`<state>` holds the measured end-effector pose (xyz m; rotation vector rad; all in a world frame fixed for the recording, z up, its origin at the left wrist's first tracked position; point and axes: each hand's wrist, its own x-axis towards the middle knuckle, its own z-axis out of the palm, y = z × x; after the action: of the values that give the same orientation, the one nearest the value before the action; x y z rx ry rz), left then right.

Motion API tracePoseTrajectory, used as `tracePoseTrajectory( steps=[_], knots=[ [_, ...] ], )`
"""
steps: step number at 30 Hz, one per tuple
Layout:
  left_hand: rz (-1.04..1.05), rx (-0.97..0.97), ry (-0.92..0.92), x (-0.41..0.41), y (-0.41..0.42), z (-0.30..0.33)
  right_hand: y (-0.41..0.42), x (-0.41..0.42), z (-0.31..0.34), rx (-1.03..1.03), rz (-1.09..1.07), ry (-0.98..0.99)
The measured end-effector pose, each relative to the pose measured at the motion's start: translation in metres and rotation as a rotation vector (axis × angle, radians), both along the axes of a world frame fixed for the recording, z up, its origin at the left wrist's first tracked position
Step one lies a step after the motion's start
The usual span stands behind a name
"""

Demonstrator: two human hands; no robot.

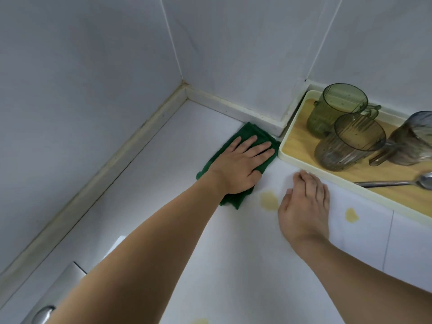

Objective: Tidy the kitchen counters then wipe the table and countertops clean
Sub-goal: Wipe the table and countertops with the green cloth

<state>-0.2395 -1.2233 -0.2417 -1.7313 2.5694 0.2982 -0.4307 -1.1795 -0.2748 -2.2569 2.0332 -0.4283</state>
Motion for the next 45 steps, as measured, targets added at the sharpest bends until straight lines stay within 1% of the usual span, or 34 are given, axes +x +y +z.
tracePoseTrajectory(
  steps=[2,4,8,11,13,15,20,23,25,31,37,40,45],
  knots=[
    [-0.04,0.005,0.013,0.012,0.016,0.001,-0.001,0.0,0.0,-0.006,0.002,-0.003],
    [-0.013,0.022,0.035,0.025,0.033,0.0,-0.001,0.001,-0.001,-0.011,-0.005,-0.012],
    [0.161,0.018,0.078,0.035,0.05,-0.002,0.002,0.003,0.0,-0.023,-0.008,-0.025],
    [0.295,0.022,0.076,0.028,0.037,-0.003,0.001,0.004,0.001,-0.023,-0.004,-0.027],
    [0.348,0.024,0.062,0.019,0.024,-0.003,0.001,0.003,0.0,-0.02,0.003,-0.018],
    [0.344,0.026,0.051,0.007,0.007,-0.002,0.001,0.002,0.0,-0.02,0.017,-0.013],
    [0.224,0.006,0.016,-0.014,-0.011,-0.002,0.0,-0.001,-0.003,-0.02,0.034,-0.006],
    [0.142,0.01,0.009,-0.009,0.011,-0.003,-0.001,-0.001,-0.001,0.006,0.047,0.009],
    [0.129,0.03,0.016,-0.007,0.038,0.0,-0.002,-0.003,0.0,0.028,0.053,0.029],
    [0.19,0.034,-0.01,0.013,0.146,0.001,0.0,-0.002,0.004,0.047,0.05,0.022],
    [0.303,0.062,-0.014,0.039,0.27,0.001,0.004,-0.002,0.009,0.07,0.055,0.017],
    [0.353,0.07,-0.021,0.04,0.279,-0.001,0.007,-0.003,0.007,0.066,0.052,-0.001],
    [0.392,0.03,-0.028,0.034,0.227,-0.004,0.006,-0.002,0.005,0.054,0.056,-0.009]
  ],
)
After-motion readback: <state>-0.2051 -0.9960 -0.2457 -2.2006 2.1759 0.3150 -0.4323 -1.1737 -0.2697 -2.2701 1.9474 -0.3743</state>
